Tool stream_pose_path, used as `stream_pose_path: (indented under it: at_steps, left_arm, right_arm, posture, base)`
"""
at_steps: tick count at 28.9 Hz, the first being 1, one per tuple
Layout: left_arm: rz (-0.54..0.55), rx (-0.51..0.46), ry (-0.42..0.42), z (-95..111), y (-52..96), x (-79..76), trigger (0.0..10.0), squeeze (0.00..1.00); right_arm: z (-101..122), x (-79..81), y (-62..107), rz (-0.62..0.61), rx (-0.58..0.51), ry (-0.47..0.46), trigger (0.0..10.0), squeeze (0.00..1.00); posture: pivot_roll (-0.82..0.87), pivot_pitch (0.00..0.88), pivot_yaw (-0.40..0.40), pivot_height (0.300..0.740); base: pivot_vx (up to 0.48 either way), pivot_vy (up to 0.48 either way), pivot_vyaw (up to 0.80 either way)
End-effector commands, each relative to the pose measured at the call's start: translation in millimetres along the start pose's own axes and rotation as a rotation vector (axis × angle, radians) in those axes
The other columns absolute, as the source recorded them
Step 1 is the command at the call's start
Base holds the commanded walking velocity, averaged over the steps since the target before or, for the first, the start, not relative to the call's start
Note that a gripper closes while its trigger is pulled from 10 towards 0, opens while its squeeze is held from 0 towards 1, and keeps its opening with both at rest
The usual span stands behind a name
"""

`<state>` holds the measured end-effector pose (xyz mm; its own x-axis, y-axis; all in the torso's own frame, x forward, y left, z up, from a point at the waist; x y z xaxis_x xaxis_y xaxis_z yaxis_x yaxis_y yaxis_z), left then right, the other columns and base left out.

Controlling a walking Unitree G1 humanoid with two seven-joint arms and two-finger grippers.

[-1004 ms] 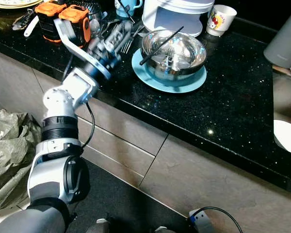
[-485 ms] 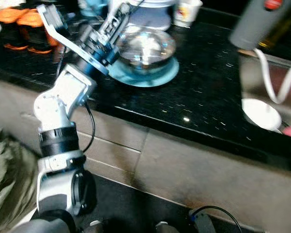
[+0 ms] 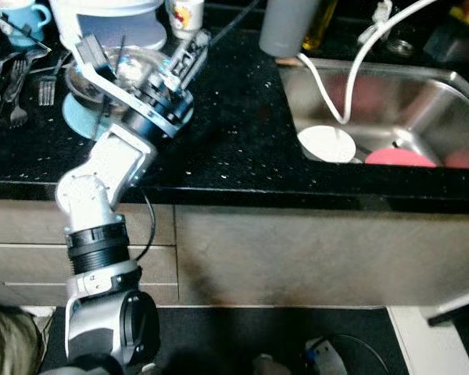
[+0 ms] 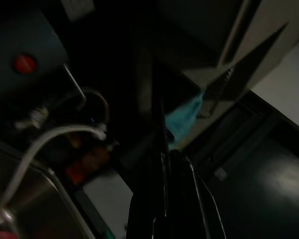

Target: Kitchen organization

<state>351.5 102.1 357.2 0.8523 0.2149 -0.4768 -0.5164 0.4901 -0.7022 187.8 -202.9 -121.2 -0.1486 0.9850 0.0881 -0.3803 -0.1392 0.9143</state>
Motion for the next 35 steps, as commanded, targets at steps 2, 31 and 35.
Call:
stream_pose_path:
  at_steps: [2,31,35]
  left_arm:
    - [-0.003,-0.016,-0.019,4,-1.8,-4.4,10.0,0.0]
    - [-0.083,-0.042,-0.138,3,-11.0,-33.4,10.0,0.0]
    - [-0.089,-0.038,-0.149,1,-11.6,-35.5,10.0,0.0]
  right_arm:
    - [-12,-0.8,0.3,-0.004,0.027,-0.031,10.0,0.0]
    - [-11,2.8,-0.5,0.01,0.011,-0.062,10.0,0.0]
    - [-11,2.8,-0.5,0.011,0.012,-0.063,10.0,0.0]
  posture:
    - [0.03,0.179,-0.055,0.74]
    - [0.04,0.191,-0.045,0.74]
    - [0.04,0.191,-0.045,0.74]
  base:
    - [0.0,0.0,-0.8]
    - [0.0,0.0,-0.18]
    - [0.0,-0.169,0.0]
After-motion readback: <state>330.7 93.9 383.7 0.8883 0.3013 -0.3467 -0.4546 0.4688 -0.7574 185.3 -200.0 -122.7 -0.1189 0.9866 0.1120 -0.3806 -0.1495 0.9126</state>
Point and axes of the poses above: a point about 5 cm out from each wrist's last joint towards the gripper, its own y axis pointing back from the gripper into the wrist, its own z axis along the axis of the wrist's last joint, x = y × z, the point moved 4 cm from there along -y, pointing out of the wrist towards the gripper, and after that the axes turned 10 degrees about -y, right-handed, at the moved point
